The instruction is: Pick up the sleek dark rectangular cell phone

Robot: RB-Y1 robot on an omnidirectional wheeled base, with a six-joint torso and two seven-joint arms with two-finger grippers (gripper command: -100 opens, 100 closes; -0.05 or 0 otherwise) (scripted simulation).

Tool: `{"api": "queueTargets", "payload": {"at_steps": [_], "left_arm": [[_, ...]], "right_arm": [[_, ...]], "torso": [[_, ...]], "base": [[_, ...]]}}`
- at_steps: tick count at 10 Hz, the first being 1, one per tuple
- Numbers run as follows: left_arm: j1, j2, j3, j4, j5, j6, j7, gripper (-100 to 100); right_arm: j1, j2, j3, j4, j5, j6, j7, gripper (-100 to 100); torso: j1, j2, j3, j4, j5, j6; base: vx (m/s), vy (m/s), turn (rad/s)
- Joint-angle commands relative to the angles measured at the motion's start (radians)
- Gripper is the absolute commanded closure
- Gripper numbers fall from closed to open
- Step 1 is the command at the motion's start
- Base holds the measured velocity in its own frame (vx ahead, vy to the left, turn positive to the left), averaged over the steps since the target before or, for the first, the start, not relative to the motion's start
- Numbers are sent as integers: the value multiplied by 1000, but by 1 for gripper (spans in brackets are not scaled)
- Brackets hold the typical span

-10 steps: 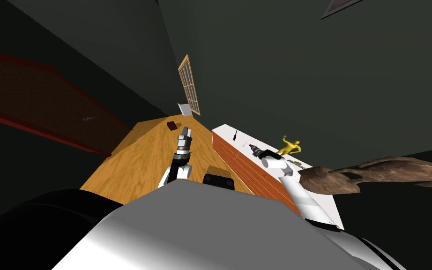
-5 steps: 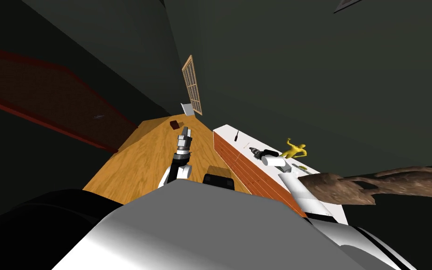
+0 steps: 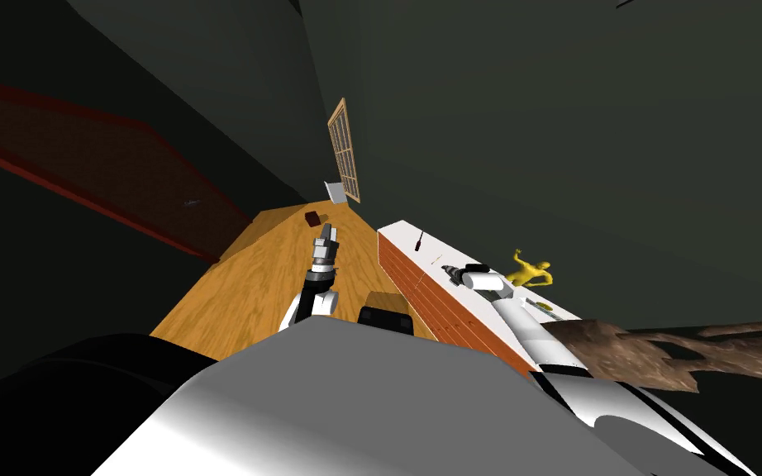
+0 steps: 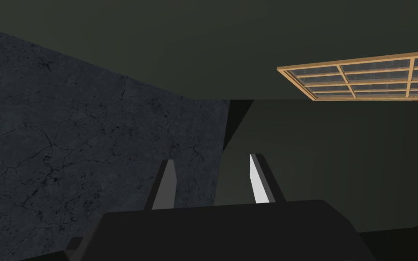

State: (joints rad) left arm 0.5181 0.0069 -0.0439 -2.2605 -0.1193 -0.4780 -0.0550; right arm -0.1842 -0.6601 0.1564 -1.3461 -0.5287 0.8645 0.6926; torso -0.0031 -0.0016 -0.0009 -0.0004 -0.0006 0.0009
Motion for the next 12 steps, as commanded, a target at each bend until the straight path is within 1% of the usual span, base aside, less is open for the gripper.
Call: {"api": "queueTargets", "payload": {"at_steps": [1,2,4,5,7,9,12], "left_arm": [[0,0,0,0,0,0,0,0],[0,0,0,0,0,0,0,0],[0,0,0,0,0,0,0,0],[0,0,0,0,0,0,0,0],[0,0,0,0,0,0,0,0],[0,0,0,0,0,0,0,0],[0,0,0,0,0,0,0,0]], "right_arm": [[-7,-7,7,7,-5,31,2,-100],[-26,-16,23,42,-19,67,12,-100],[-60,-30,56,101,-43,124,28,-100],[-60,-30,56,107,-43,131,28,-100],[-88,-38,86,164,-63,186,40,-100],[-111,-41,113,212,-80,229,48,-100],[-134,-41,144,263,-97,272,54,-100]], "torso": [[0,0,0,0,0,0],[0,0,0,0,0,1],[-2,0,0,0,0,0],[-4,-1,0,0,-1,0],[-1,-1,0,0,0,0],[-2,-1,-1,0,-1,0],[-3,-1,-1,0,-1,1]], "base": [[24,-40,43],[24,-52,76],[37,-93,129],[31,-76,37],[39,-61,85],[50,-88,89],[46,-90,57]]}}
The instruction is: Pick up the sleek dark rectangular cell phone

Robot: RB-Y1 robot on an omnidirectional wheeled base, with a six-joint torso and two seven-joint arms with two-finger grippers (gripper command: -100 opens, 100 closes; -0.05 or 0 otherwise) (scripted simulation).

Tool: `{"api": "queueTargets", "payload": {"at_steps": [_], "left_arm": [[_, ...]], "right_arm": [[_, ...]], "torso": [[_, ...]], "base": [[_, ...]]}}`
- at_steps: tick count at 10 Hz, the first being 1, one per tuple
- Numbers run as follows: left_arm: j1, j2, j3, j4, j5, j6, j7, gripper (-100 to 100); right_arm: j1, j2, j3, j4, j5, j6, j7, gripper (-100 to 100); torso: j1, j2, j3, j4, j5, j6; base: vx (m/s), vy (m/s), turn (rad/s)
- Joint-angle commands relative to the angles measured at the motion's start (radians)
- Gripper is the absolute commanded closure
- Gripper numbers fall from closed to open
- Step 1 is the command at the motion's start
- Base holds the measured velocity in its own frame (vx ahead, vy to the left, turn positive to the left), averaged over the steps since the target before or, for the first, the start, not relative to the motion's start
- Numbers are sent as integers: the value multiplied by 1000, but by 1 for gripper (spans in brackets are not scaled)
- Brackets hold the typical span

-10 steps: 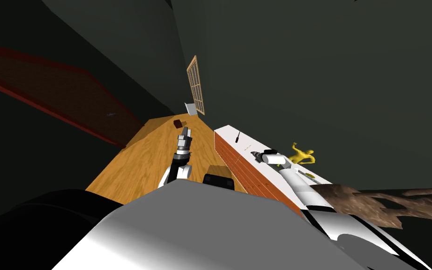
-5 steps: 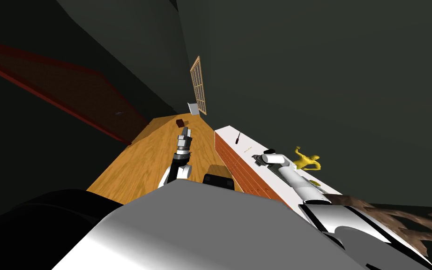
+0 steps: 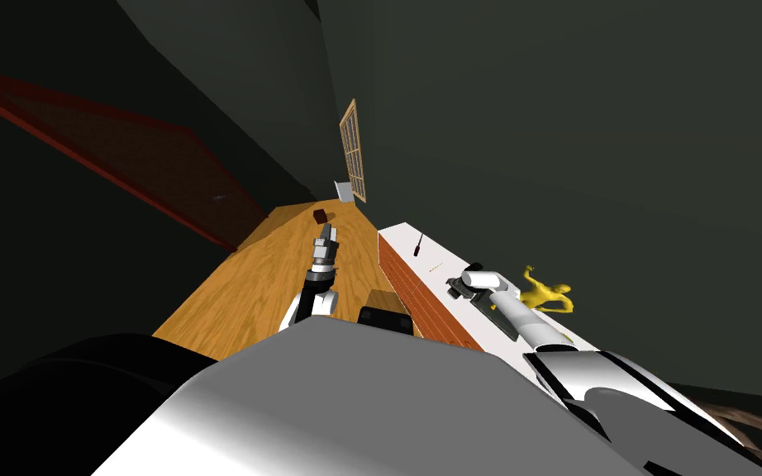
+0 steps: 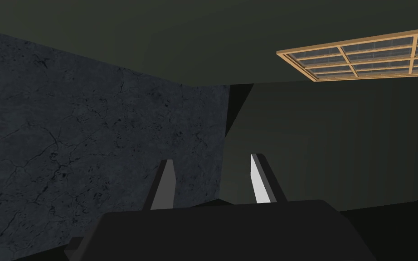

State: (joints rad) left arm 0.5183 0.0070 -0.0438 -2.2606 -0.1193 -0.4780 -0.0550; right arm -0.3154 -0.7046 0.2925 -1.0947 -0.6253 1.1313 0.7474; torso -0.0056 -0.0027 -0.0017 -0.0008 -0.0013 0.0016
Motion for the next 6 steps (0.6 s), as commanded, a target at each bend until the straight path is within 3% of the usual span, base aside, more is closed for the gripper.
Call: {"api": "queueTargets", "payload": {"at_steps": [1,2,3,4,6], "left_arm": [[0,0,0,0,0,0,0,0],[0,0,0,0,0,0,0,0],[0,0,0,0,0,0,0,0],[0,0,0,0,0,0,0,0],[0,0,0,0,0,0,0,0]], "right_arm": [[-10,4,19,29,-6,19,1,-100],[-5,1,10,15,-5,12,1,-100],[-6,1,12,17,-5,15,1,0],[6,20,2,48,9,-19,21,-100],[15,36,-6,74,21,-46,37,-100]], "torso": [[0,0,0,0,0,0],[0,0,0,0,0,0],[3,2,1,0,0,0],[5,2,1,1,1,0],[6,0,0,0,1,0]], "base": [[34,-81,55],[15,-39,17],[3,-8,-2],[35,0,-5],[45,4,-5]]}}
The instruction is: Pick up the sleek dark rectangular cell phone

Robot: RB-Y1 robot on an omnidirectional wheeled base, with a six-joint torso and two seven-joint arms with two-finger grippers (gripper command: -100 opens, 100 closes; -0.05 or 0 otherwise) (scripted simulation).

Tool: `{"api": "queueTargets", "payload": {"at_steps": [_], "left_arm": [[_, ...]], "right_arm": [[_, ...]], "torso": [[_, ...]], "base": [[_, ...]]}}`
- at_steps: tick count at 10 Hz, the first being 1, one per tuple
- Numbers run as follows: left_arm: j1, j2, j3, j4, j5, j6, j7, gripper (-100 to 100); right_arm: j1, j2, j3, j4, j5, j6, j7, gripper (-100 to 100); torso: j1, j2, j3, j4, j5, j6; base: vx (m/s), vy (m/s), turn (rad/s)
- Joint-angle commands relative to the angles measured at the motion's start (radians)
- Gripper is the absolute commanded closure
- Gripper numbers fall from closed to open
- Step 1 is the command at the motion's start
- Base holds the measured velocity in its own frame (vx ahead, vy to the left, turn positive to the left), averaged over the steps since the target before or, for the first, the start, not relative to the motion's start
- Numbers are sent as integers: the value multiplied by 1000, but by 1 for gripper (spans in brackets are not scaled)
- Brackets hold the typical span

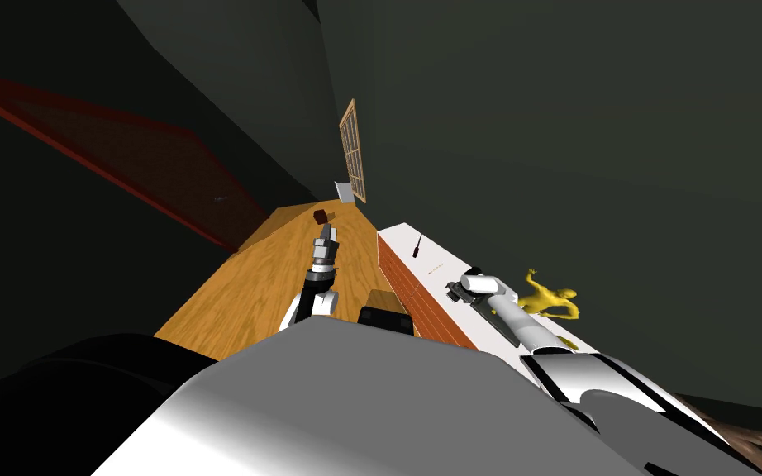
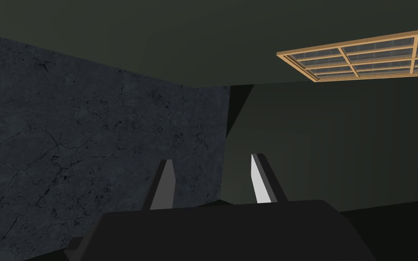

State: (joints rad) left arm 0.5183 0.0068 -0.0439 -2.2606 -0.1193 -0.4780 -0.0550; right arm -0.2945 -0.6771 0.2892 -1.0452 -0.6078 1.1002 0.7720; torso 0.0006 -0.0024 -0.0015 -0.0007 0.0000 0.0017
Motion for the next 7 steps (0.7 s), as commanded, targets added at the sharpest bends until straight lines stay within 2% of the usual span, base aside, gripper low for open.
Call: {"api": "queueTargets", "payload": {"at_steps": [1,2,3,7], "left_arm": [[0,0,0,0,0,0,0,0],[0,0,0,0,0,0,0,0],[0,0,0,0,0,0,0,0],[0,0,0,0,0,0,0,0]], "right_arm": [[-4,13,-5,31,6,-22,16,-100],[-1,8,-3,17,4,-12,9,-100],[-2,8,-4,19,4,-15,11,100],[-2,8,-4,20,4,-14,10,100]], "torso": [[0,0,0,0,0,0],[0,0,0,0,0,0],[0,1,1,0,0,0],[0,2,1,1,0,-1]], "base": [[36,5,-6],[14,1,0],[0,0,0],[0,0,0]]}}
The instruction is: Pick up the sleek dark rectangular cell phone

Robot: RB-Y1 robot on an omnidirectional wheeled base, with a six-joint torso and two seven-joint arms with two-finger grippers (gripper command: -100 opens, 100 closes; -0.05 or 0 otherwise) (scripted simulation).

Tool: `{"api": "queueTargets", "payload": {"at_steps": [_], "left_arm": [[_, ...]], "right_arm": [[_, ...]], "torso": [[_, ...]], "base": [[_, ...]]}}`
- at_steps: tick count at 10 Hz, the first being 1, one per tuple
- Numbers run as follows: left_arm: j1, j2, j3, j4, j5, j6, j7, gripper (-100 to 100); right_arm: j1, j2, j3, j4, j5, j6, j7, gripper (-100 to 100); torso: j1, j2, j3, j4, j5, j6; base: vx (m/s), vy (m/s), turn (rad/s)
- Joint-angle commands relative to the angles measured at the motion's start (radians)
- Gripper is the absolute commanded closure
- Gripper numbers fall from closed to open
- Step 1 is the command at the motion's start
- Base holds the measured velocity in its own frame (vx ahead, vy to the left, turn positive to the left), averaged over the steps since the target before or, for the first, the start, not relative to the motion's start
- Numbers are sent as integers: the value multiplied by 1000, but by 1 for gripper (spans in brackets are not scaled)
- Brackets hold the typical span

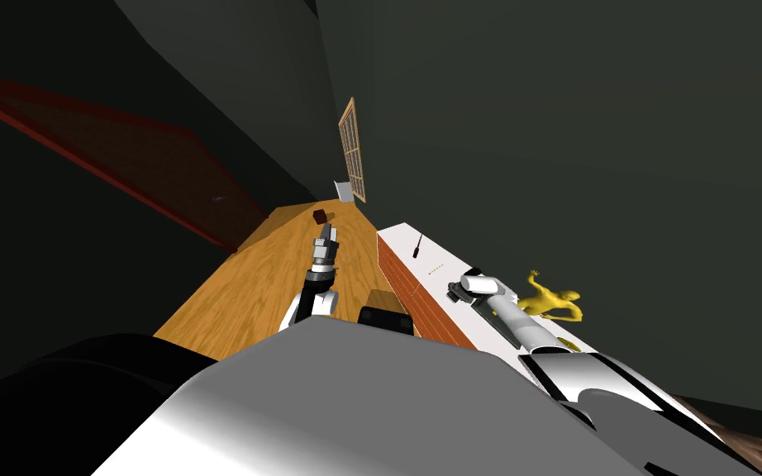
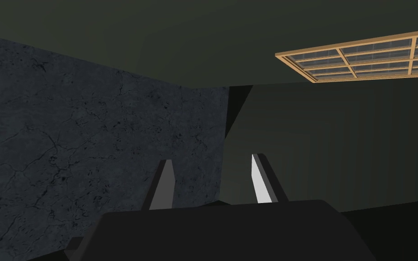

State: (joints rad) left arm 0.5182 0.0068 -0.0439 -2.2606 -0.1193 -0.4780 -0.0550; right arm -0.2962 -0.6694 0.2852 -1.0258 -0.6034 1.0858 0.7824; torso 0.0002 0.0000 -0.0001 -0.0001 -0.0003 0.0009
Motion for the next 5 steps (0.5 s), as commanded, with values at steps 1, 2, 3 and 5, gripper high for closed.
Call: {"api": "queueTargets", "payload": {"at_steps": [1,2,3,5], "left_arm": [[0,0,0,0,0,0,0,0],[0,0,0,0,0,0,0,0],[0,0,0,0,0,0,0,0],[0,0,0,0,0,0,0,0]], "right_arm": [[0,0,0,0,0,0,0,0],[-16,-19,11,-27,-15,33,-18,100],[-20,-27,15,-40,-21,47,-26,100],[-27,-26,14,-29,-24,42,-18,100]], "torso": [[0,0,0,0,0,0],[0,0,0,0,0,0],[0,2,1,1,0,0],[0,4,2,1,0,0]], "base": [[0,0,0],[-35,-8,11],[-54,-10,15],[-35,1,3]]}}
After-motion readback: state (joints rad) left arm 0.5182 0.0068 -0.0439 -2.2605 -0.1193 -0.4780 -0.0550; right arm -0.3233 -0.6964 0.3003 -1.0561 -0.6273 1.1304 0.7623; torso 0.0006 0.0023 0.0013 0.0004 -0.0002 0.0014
